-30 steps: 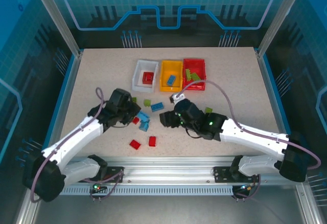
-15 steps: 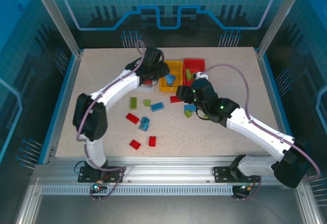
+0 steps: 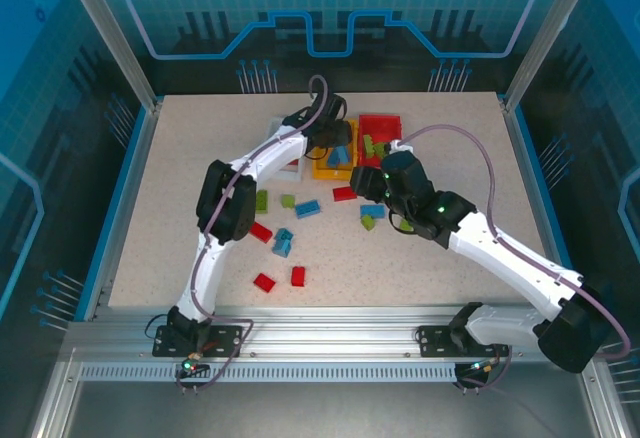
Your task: Sort the legos into containers by color
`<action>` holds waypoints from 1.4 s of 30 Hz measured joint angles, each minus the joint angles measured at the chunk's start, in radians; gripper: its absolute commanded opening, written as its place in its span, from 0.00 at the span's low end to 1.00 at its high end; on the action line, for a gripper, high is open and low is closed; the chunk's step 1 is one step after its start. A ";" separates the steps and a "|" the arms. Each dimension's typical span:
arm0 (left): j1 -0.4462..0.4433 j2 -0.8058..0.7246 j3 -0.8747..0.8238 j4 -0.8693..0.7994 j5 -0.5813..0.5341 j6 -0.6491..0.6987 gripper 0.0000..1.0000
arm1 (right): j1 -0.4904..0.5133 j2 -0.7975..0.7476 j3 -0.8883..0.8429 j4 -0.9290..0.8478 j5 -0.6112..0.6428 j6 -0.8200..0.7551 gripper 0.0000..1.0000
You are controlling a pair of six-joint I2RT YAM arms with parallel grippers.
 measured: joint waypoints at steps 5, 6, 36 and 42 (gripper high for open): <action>-0.012 -0.023 -0.007 -0.003 0.008 0.014 0.57 | -0.002 -0.002 -0.002 -0.036 0.005 0.003 0.67; -0.017 -0.042 -0.019 -0.004 0.009 0.013 0.57 | -0.007 -0.005 -0.006 -0.050 0.009 0.009 0.67; -0.352 -1.003 -1.057 0.338 0.083 -0.122 0.68 | -0.385 0.475 -0.028 -0.259 -0.174 0.043 0.54; -0.352 -1.003 -1.052 0.376 0.068 -0.116 0.68 | -0.385 0.523 -0.023 -0.252 -0.175 0.071 0.32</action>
